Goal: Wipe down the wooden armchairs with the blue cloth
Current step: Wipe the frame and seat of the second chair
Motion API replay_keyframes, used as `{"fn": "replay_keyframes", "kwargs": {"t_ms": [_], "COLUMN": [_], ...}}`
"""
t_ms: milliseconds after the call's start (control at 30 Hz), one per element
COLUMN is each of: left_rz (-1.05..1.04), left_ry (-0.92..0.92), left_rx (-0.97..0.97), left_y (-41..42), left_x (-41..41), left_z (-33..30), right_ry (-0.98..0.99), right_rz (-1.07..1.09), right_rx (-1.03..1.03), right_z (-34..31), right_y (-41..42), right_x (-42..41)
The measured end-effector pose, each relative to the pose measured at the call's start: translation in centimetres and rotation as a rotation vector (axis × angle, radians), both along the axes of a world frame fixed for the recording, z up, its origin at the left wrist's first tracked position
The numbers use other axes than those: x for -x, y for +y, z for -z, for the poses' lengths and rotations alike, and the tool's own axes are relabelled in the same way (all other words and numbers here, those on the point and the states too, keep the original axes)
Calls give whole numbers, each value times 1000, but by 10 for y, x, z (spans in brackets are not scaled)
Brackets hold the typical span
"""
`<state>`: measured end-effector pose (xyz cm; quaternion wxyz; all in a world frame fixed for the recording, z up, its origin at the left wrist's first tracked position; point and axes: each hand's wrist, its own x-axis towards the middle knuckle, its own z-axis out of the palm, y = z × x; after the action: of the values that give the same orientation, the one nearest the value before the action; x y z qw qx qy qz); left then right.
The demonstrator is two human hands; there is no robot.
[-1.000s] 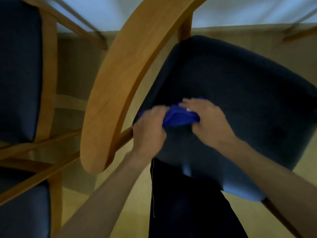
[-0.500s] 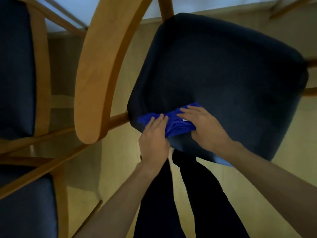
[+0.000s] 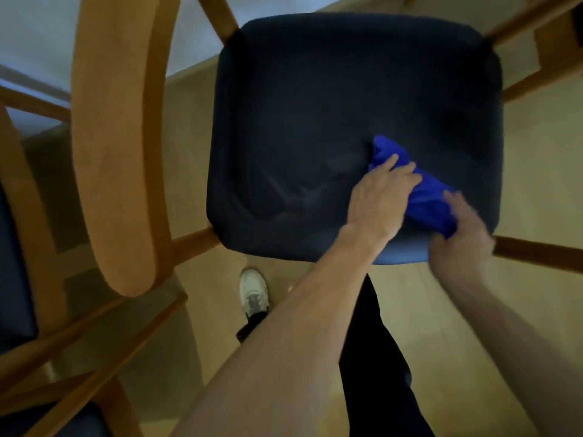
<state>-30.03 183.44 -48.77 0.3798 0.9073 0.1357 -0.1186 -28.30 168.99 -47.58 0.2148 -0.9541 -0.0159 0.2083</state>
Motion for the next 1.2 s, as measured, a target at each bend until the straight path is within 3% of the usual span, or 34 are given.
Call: {"fn": "replay_keyframes", "kwargs": {"t_ms": [200, 333, 400, 500, 567, 700, 767, 900, 1000, 1100, 1200], "left_rz": [-90, -332, -348, -336, -207, 43, 55, -149, -32, -4, -35], "left_ry": [21, 218, 299, 232, 142, 113, 96, -39, 171, 570, 611], "left_rx": [-8, -128, -196, -229, -192, 3, 44, -122, -256, -335, -343], "left_y": [73, 121, 117, 103, 91, 58, 48, 76, 94, 102, 103], "left_x": [93, 153, 165, 148, 119, 32, -6, -36, -29, -6, 14], "left_z": [7, -2, -11, -24, -36, -50, -52, -50, -29, -6, 11], "right_ry": [-20, 68, 116, 8, -43, 306, 178, -127, -180, -166, -192], "right_rz": [81, -140, -238, -472, -554, -320, -188, -80, -356, -365, -225], "right_rx": [-79, -58, -83, 10, 25, -578, -576, -294, 25, -78, -120], "right_z": [11, 7, 9, 4, 4, 1, 4, 17, 28, 39, 53], "right_y": [79, 134, 134, 109, 86, 30, 5, -24, -22, -12, -6], "right_x": [107, 152, 151, 121, 94, 33, -2, -85, -121, -120, -109]}}
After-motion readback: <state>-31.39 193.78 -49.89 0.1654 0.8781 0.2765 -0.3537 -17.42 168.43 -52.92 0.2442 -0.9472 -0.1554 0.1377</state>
